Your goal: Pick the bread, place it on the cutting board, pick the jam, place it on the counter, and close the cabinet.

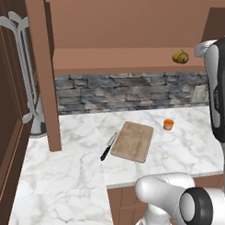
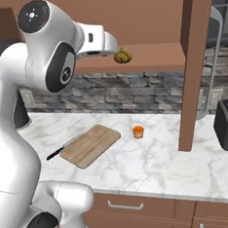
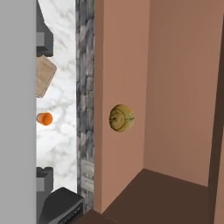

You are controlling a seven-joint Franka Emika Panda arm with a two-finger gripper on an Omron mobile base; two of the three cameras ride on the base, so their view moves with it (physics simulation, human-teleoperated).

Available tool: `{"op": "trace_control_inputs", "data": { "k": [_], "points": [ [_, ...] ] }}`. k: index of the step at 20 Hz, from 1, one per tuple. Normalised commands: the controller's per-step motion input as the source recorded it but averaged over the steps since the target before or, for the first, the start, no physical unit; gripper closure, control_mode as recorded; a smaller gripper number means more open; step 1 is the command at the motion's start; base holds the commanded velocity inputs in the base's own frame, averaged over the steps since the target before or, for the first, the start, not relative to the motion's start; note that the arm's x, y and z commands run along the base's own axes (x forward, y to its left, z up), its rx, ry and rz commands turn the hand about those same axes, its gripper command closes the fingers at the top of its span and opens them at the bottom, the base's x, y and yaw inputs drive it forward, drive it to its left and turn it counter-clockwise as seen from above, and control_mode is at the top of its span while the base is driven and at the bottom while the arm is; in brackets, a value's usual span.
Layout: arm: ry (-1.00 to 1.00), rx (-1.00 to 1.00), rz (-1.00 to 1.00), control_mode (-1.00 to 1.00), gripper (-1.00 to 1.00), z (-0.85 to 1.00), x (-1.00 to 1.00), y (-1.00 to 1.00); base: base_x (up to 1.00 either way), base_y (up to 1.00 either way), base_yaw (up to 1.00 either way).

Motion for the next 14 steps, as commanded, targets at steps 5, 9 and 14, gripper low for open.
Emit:
{"op": "trace_control_inputs", "data": {
  "k": [5,9,14],
  "points": [
    [-0.02,0.00,0.00,-1.00,-1.00,0.00,0.21,0.00,0.00,0.00,0.00],
    [0.00,0.00,0.00,-1.00,-1.00,0.00,0.18,0.00,0.00,0.00,0.00],
    [0.00,0.00,0.00,-1.00,-1.00,0.00,0.21,0.00,0.00,0.00,0.00]
  ]
}}
